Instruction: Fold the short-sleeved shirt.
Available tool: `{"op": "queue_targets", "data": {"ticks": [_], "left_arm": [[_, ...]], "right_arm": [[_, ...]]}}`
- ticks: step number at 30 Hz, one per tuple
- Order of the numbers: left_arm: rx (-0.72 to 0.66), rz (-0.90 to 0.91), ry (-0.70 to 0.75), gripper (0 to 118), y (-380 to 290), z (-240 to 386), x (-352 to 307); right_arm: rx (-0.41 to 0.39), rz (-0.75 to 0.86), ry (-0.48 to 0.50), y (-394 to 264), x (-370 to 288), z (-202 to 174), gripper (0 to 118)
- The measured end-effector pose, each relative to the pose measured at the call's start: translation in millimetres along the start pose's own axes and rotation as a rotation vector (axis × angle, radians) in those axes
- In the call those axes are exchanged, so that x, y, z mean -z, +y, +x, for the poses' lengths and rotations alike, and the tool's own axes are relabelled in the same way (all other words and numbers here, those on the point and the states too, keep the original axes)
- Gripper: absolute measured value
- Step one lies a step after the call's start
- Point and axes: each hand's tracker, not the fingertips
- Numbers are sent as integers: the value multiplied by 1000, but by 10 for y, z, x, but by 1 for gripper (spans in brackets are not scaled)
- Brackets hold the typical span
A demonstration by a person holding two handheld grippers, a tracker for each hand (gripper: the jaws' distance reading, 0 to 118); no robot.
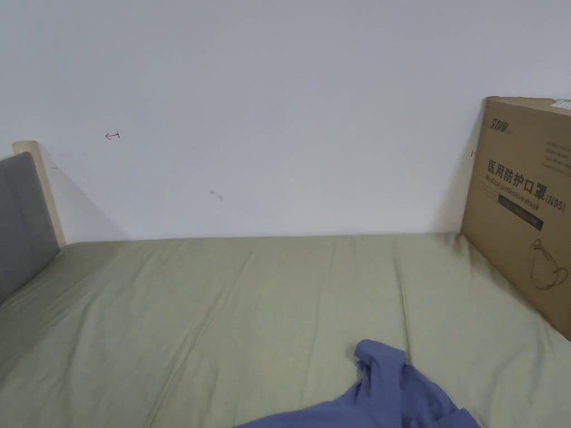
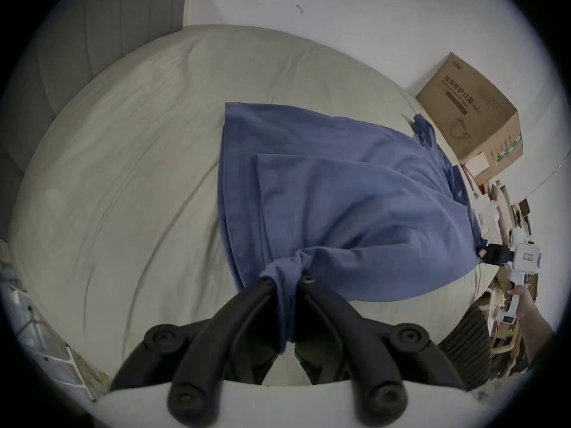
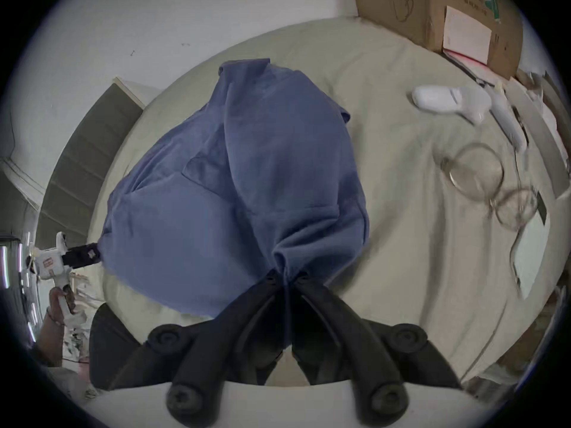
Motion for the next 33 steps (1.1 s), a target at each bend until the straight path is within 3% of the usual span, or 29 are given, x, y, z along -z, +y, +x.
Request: {"op": "queue_targets", "data": {"ticks": [3,4,5,6,7,8,12,16,21,24,26,27,29,31,33], "left_arm": [[20,-33,0,7,-27,15,-108],[20,-36,-5,8,-26,13,-142],[16,-39,-15,14,-18,7,-184],[10,-31,-27,45,-16,8,-238],[2,-22,-27,78,-10,14,-280],[-24,-13,-12,102,-11,13,-316],[-120,107,-134,105,-20,68,-628],[-67,314,-124,105,126,314,-1052],[27,656,-116,104,465,791,-1534],[103,795,-64,98,677,1080,-1624],[130,842,-47,69,793,1240,-1640],[128,840,-53,41,852,1318,-1615],[135,836,-60,2,938,1421,-1568],[156,846,-73,0,954,1455,-1504],[177,829,-126,0,987,1446,-1478]], "right_arm": [[15,-28,0,-84,-89,8,4],[10,-37,-7,-98,-114,-1,9],[5,-40,-16,-118,-152,-20,22],[-8,-45,-30,-134,-189,-44,55],[-28,-47,-53,-152,-218,-68,81],[-51,-46,-77,-159,-250,-96,89],[-71,23,-54,-191,-472,-257,89],[-117,195,-29,-72,-812,-614,89],[-234,608,89,233,-1325,-1330,89],[-282,818,55,407,-1455,-1678,88],[-268,900,68,520,-1479,-1829,80],[-259,935,95,580,-1472,-1882,58],[-234,976,75,682,-1447,-1977,2],[-199,1000,28,751,-1424,-2049,0],[-194,967,70,867,-1375,-2018,0]]}}
